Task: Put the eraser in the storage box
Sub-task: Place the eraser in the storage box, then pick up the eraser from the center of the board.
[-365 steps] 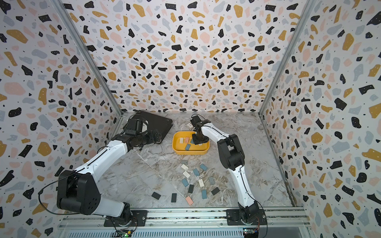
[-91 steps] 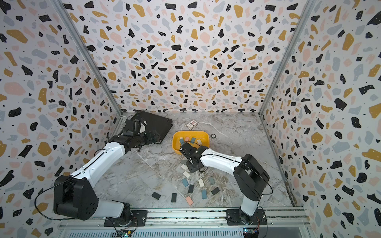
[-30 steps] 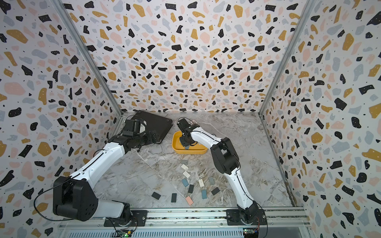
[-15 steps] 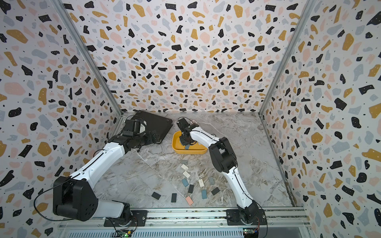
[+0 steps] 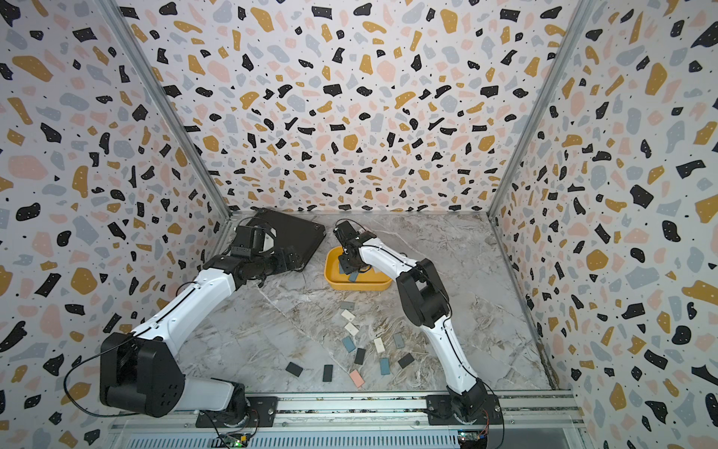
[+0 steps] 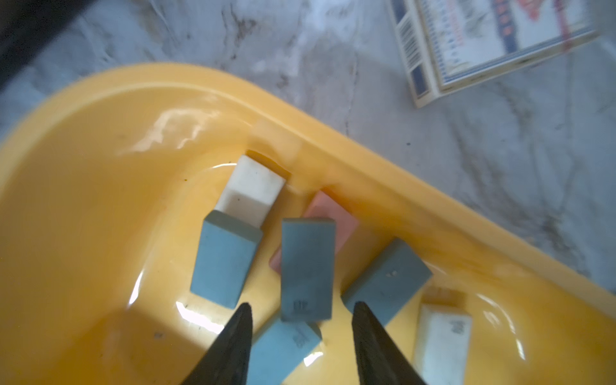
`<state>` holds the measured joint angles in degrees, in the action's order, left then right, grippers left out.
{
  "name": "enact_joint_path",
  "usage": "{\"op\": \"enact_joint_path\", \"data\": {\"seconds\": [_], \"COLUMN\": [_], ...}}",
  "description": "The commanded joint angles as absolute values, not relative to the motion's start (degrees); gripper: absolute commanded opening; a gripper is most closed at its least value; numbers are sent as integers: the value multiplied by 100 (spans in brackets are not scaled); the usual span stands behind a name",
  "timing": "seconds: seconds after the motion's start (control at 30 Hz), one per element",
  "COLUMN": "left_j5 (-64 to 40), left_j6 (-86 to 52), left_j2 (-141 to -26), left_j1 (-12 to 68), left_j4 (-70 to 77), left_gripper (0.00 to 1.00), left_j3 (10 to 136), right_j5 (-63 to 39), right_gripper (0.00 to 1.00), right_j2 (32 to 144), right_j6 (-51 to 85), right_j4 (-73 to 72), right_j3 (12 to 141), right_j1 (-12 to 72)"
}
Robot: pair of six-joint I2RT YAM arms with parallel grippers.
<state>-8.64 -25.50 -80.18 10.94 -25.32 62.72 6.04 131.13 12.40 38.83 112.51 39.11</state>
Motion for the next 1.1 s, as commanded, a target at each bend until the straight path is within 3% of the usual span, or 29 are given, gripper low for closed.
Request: {"op": "enact_joint_path", "data": {"seconds": [0.0,0.27,0.47,1.07], "left_j5": [-886,-862,-828,-809], "left_j6": [-2470,-2479,-2472,-2505], "left_j2": [-8016,-7972,-7884,-7547], "left_j1": [1068,1071,1066,1068], "left_j4": [-2441,-2417,-2417,-2467], "left_gripper": [96,96,96,96], "left_j3": [6286,6275,6232,5983], "right_j5": [667,727,686,351], "right_gripper": [56,60,60,59], "right_j2": [11949,10064,9466,10209], "right_j6": [1243,1356,1671,2185], "right_j4": [3808,3676,3593,2940], "right_j3": [10716,8755,7511,6803], "right_j1": [3915,4286,4823,5344]}}
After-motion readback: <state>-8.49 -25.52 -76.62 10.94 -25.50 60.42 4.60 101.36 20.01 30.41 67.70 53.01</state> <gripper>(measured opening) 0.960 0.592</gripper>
